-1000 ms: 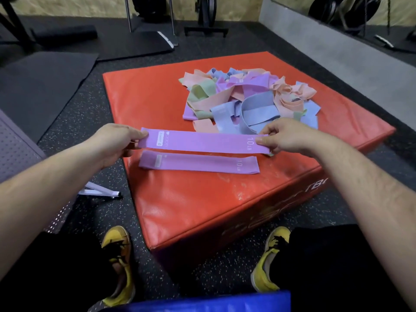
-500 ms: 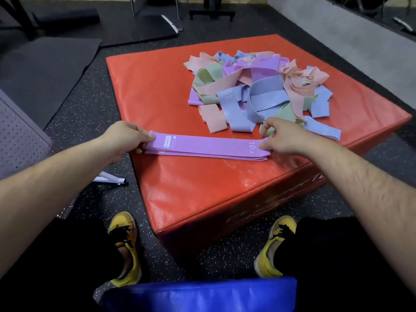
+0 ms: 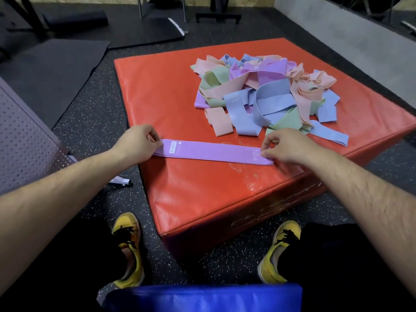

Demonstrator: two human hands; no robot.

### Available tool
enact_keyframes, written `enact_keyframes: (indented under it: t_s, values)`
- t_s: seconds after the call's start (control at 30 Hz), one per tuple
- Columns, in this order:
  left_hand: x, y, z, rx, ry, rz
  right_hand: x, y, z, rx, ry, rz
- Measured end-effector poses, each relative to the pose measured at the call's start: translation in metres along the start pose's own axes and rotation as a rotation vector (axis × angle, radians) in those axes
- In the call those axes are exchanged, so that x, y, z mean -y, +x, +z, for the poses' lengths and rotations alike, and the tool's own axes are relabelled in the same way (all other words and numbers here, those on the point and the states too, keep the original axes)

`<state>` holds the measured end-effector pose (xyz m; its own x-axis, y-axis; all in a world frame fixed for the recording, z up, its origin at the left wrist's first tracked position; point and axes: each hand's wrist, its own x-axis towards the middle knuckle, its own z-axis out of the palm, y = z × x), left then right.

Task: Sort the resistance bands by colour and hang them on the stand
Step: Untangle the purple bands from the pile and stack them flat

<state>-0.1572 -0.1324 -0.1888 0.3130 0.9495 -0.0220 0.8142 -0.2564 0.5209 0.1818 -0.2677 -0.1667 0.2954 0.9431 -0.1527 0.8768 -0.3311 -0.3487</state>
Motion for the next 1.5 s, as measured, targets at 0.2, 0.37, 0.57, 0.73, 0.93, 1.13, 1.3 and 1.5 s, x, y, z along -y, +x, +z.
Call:
enact_keyframes:
  t_s: [0.2, 0.37, 0.57, 0.73, 0.93, 1.13, 1.3, 1.5]
  values:
    - [-0.030, 0.021, -0.011, -0.070, -0.048, 0.029, 0.027, 0.014, -0.016, -0.125, 0.059, -0.075]
    - [-0.068, 0.065, -0.006, -0.051, -0.130, 0.155, 0.064, 0.042, -0.021, -0.147, 0.112, -0.124]
    - [-0.107, 0.107, 0.021, -0.031, -0.161, 0.296, 0.088, 0.097, -0.014, -0.184, 0.173, -0.132]
    - [-0.128, 0.135, 0.028, -0.097, -0.103, 0.170, 0.095, 0.128, -0.008, -0.160, 0.167, -0.127]
    - [-0.113, 0.140, 0.028, 0.116, 0.110, 0.105, 0.111, 0.139, 0.009, -0.081, 0.154, -0.180]
    - [-0.096, 0.146, 0.045, 0.050, 0.136, 0.277, 0.120, 0.138, 0.015, -0.083, 0.165, -0.216]
    - [-0.092, 0.144, 0.026, -0.059, 0.049, 0.265, 0.117, 0.130, 0.012, -0.112, 0.172, -0.220]
    - [-0.093, 0.120, -0.025, -0.291, -0.133, 0.456, 0.121, 0.119, -0.014, -0.246, 0.393, -0.281]
